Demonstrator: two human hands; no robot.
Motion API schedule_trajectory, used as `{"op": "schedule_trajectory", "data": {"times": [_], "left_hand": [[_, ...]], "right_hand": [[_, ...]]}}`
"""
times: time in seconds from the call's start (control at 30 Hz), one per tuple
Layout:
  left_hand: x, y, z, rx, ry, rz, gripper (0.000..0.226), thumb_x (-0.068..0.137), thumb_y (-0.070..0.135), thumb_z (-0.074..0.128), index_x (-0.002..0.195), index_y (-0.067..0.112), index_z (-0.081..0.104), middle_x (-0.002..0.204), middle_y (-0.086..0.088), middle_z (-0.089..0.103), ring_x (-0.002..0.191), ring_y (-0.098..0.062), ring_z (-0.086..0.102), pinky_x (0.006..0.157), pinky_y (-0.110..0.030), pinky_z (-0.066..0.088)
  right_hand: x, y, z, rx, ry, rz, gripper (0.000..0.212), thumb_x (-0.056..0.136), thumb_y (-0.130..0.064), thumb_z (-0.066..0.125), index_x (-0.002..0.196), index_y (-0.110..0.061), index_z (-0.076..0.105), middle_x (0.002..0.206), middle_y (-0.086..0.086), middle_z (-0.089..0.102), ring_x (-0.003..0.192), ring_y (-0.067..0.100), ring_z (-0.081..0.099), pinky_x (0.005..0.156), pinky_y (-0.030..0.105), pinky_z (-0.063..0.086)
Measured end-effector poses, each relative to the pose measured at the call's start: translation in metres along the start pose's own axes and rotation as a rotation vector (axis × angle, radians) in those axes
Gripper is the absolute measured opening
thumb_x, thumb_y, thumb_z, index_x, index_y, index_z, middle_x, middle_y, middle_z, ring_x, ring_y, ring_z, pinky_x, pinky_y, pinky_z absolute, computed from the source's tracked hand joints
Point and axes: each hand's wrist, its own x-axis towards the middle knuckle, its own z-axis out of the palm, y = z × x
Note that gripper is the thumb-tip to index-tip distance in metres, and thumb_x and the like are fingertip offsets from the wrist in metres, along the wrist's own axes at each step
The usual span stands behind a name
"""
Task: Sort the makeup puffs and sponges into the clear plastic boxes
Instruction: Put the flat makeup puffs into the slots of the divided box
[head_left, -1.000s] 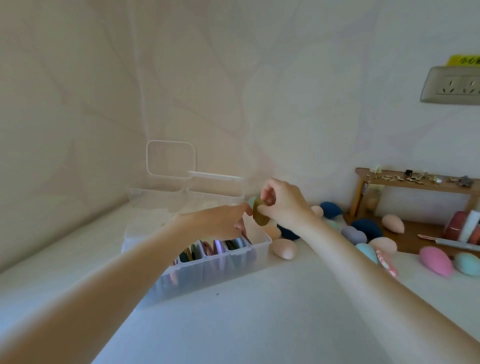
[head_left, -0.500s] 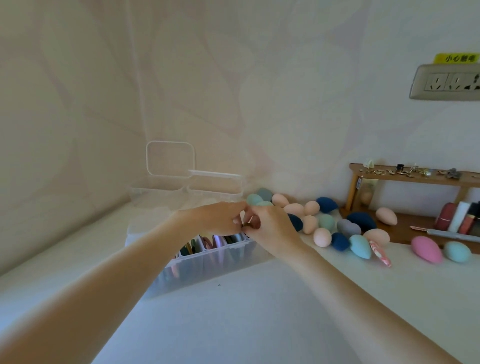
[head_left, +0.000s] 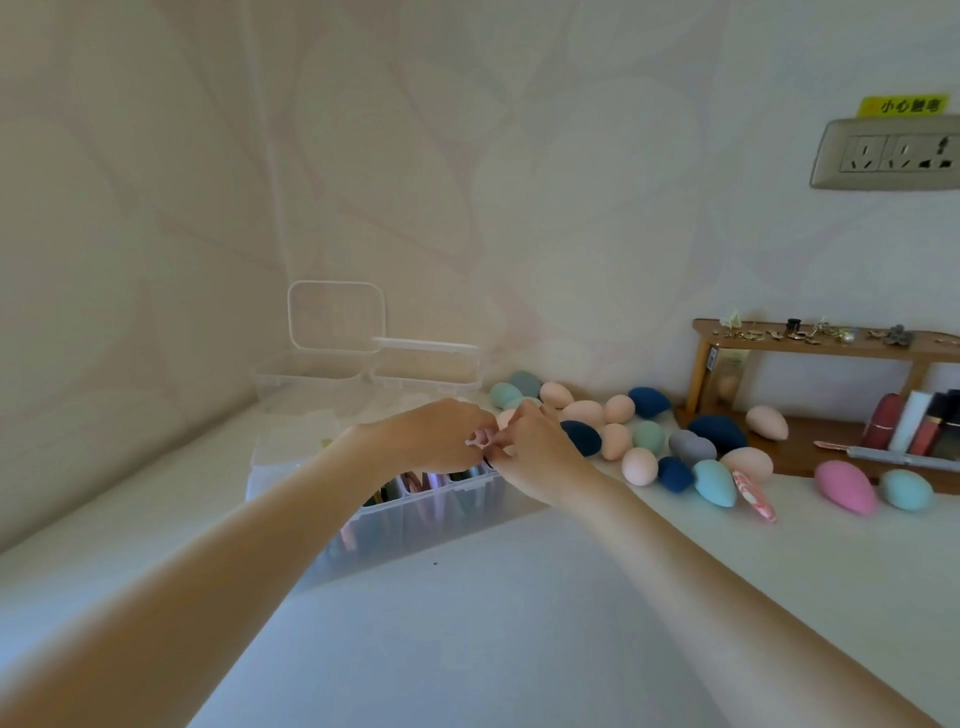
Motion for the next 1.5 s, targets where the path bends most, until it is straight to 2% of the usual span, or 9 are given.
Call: {"op": "schedule_trajectory", "data": {"times": [0.1, 0.2, 0.33, 0.5, 0.67, 0.87, 1.03, 1.33, 1.5], "left_hand": [[-0.001, 0.005, -0.002, -0.036, 0.035, 0.013, 0.035, 0.092, 0.010, 0.044, 0.125, 0.014, 0.053, 0.126, -0.002, 0.058, 0.115, -0.019, 0.054, 0.098, -0.026, 0.041], [0.001, 0.011, -0.005, -0.079, 0.156, 0.047, 0.039, 0.089, 0.003, 0.044, 0.126, 0.014, 0.052, 0.127, -0.004, 0.057, 0.116, -0.019, 0.053, 0.097, -0.026, 0.040], [0.011, 0.029, -0.007, -0.128, 0.301, 0.090, 0.039, 0.088, 0.002, 0.045, 0.125, 0.011, 0.054, 0.126, -0.007, 0.055, 0.114, -0.022, 0.053, 0.095, -0.026, 0.038], [0.028, 0.072, 0.006, -0.106, 0.285, 0.166, 0.041, 0.085, 0.003, 0.045, 0.122, 0.015, 0.057, 0.126, -0.004, 0.056, 0.119, -0.022, 0.048, 0.098, -0.031, 0.039], [0.035, 0.105, 0.017, -0.021, 0.205, 0.243, 0.034, 0.089, 0.011, 0.041, 0.119, 0.018, 0.055, 0.124, -0.001, 0.054, 0.117, -0.022, 0.045, 0.099, -0.033, 0.038], [0.034, 0.117, 0.017, 0.050, 0.136, 0.218, 0.036, 0.087, 0.015, 0.036, 0.115, 0.024, 0.057, 0.114, 0.003, 0.052, 0.111, -0.024, 0.048, 0.094, -0.040, 0.041], [0.026, 0.102, 0.010, -0.049, 0.178, 0.158, 0.038, 0.088, 0.008, 0.043, 0.119, 0.023, 0.058, 0.115, 0.005, 0.055, 0.118, -0.021, 0.046, 0.097, -0.038, 0.040], [-0.006, 0.029, -0.002, -0.306, 0.336, -0.051, 0.040, 0.086, -0.007, 0.036, 0.115, 0.005, 0.061, 0.119, -0.008, 0.063, 0.112, -0.022, 0.058, 0.097, -0.026, 0.042], [-0.020, 0.006, -0.005, -0.298, 0.163, -0.075, 0.044, 0.089, -0.005, 0.037, 0.123, 0.014, 0.058, 0.127, 0.002, 0.058, 0.120, -0.013, 0.052, 0.097, -0.015, 0.033]], "right_hand": [[-0.002, 0.004, -0.001, 0.165, 0.053, 0.006, 0.029, 0.094, -0.021, 0.047, 0.098, -0.016, 0.076, 0.112, 0.008, 0.053, 0.112, 0.024, 0.041, 0.097, 0.032, 0.038], [-0.009, 0.009, -0.018, 0.202, 0.227, -0.003, 0.027, 0.093, -0.012, 0.049, 0.092, -0.006, 0.075, 0.090, 0.004, 0.053, 0.094, 0.022, 0.050, 0.078, 0.024, 0.039], [-0.020, 0.034, -0.044, 0.041, 0.423, 0.167, 0.028, 0.093, -0.010, 0.045, 0.095, -0.004, 0.072, 0.103, 0.015, 0.060, 0.101, 0.031, 0.052, 0.082, 0.036, 0.043], [-0.053, 0.072, -0.065, -0.286, 0.200, 0.515, 0.027, 0.094, -0.020, 0.047, 0.118, -0.014, 0.057, 0.129, 0.010, 0.040, 0.118, 0.031, 0.036, 0.094, 0.038, 0.036], [-0.090, 0.116, -0.063, -0.083, 0.102, 0.748, 0.048, 0.090, -0.016, 0.053, 0.134, -0.016, 0.033, 0.132, 0.012, 0.029, 0.118, 0.034, 0.040, 0.090, 0.038, 0.039], [-0.106, 0.127, -0.069, -0.233, 0.120, 0.499, 0.037, 0.089, -0.006, 0.053, 0.124, -0.009, 0.044, 0.122, 0.013, 0.045, 0.108, 0.030, 0.052, 0.072, 0.030, 0.038], [-0.100, 0.093, -0.081, -0.281, 0.328, 0.376, 0.036, 0.089, 0.001, 0.050, 0.123, -0.011, 0.047, 0.119, 0.010, 0.049, 0.109, 0.030, 0.053, 0.073, 0.035, 0.041], [-0.045, 0.026, -0.053, 0.385, 0.415, 0.125, 0.038, 0.086, -0.001, 0.052, 0.123, -0.011, 0.053, 0.116, 0.009, 0.061, 0.108, 0.024, 0.056, 0.087, 0.031, 0.045], [-0.025, 0.011, -0.028, 0.443, 0.394, 0.086, 0.028, 0.087, -0.017, 0.064, 0.101, -0.014, 0.040, 0.074, 0.000, 0.056, 0.069, 0.017, 0.054, 0.068, 0.035, 0.046]]}}
